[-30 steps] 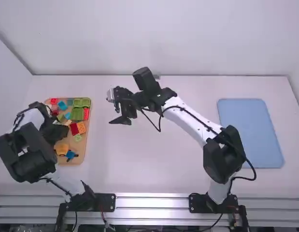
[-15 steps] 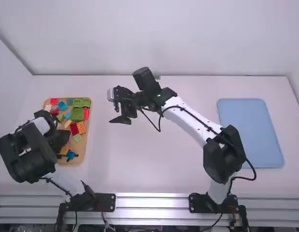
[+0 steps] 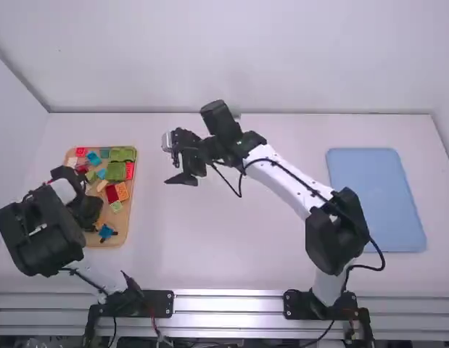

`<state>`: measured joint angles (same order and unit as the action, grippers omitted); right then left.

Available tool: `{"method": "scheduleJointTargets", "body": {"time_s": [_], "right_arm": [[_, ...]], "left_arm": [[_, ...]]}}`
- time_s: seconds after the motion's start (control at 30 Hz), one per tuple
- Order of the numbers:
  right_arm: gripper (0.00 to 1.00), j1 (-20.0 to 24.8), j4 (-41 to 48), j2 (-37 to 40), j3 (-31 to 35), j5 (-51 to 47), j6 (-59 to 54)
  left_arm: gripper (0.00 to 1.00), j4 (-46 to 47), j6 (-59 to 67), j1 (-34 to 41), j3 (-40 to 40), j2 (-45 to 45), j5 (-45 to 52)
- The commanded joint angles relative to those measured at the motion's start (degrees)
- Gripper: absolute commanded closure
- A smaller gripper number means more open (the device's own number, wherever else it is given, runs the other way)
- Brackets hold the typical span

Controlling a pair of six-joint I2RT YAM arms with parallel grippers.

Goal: Assemble lego blocks to make yellow taxi

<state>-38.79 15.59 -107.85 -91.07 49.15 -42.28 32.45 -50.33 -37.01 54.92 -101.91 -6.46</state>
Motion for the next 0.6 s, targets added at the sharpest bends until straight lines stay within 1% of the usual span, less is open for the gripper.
{"method": "scheduleJointTargets", "body": {"time_s": [0.0, 0.13, 0.2, 0.33, 0.4, 0.43, 0.47, 0.5, 0.53, 0.57], "right_arm": [[0.02, 1.77, -0.22, -0.46, -0.96, 0.42, 2.14], [0.02, 4.70, -0.13, 0.50, -1.27, 0.81, 6.95], [0.02, 6.93, 0.17, 1.27, -1.20, 4.28, 8.50], [0.02, 9.07, 0.39, 1.68, -1.16, 9.90, 8.46], [0.02, 11.15, 3.13, 2.29, -1.16, 14.51, 5.60], [0.02, 11.56, 4.04, 2.54, -1.16, 15.43, 4.66], [0.02, 12.35, 5.88, 2.75, -1.16, 16.70, 2.84], [0.02, 12.55, 6.32, 2.89, -1.16, 16.92, 2.47], [0.02, 13.31, 8.04, 3.26, -1.16, 17.25, 1.73], [0.02, 13.86, 9.55, 3.98, -1.16, 17.11, 1.75]], "left_arm": [[0.51, 1.79, 5.09, -0.90, 2.56, 3.17, 1.75], [0.51, 1.77, 15.21, 0.74, 4.20, 9.81, 7.80], [0.48, 1.62, 24.00, 3.39, 3.82, 15.45, 10.56], [0.48, 1.86, 34.10, 8.68, 3.52, 20.70, 15.56], [0.49, 2.78, 42.05, 15.89, 3.52, 23.82, 18.53], [0.49, 3.13, 43.28, 17.90, 3.52, 24.26, 18.45], [0.50, 3.67, 45.70, 22.18, 3.52, 24.79, 17.73], [0.50, 3.76, 46.25, 23.26, 3.52, 24.79, 17.46], [0.59, 3.67, 48.00, 27.65, 3.52, 24.70, 16.37], [0.74, 2.95, 48.70, 31.54, 3.52, 24.22, 15.54]]}}
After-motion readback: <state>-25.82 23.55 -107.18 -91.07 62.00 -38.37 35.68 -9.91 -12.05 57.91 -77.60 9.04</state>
